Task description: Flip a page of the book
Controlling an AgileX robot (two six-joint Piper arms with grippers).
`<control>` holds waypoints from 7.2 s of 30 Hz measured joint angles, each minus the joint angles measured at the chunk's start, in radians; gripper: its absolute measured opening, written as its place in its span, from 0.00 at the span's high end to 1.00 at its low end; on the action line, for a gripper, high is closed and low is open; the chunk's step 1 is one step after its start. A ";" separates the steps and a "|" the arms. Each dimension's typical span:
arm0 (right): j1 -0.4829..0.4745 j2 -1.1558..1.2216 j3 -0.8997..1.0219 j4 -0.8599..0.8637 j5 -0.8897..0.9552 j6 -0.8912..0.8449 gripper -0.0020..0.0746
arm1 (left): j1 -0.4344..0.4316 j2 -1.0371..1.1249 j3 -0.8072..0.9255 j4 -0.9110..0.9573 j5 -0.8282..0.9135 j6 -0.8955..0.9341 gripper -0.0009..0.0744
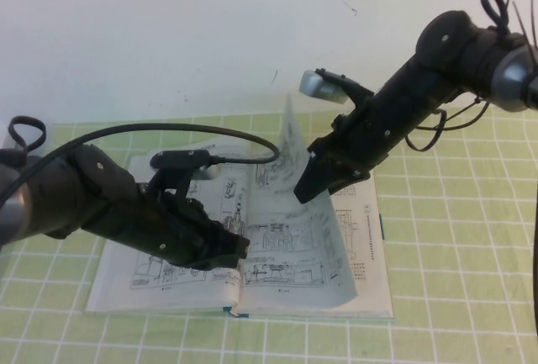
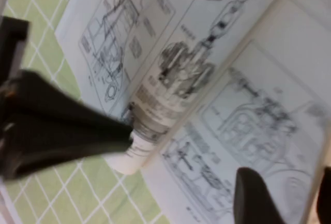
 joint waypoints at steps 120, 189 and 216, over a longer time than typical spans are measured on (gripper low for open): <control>0.028 -0.257 0.258 -0.184 0.003 -0.050 0.63 | -0.569 0.045 0.140 -0.829 -1.104 0.504 0.99; 0.032 -1.254 0.557 -0.866 -0.121 0.233 0.98 | -0.223 -0.628 0.142 -0.016 0.113 0.037 0.99; 0.032 -1.994 1.393 -1.063 -0.476 0.579 0.98 | -0.177 -1.203 0.645 0.365 -0.561 -0.131 0.99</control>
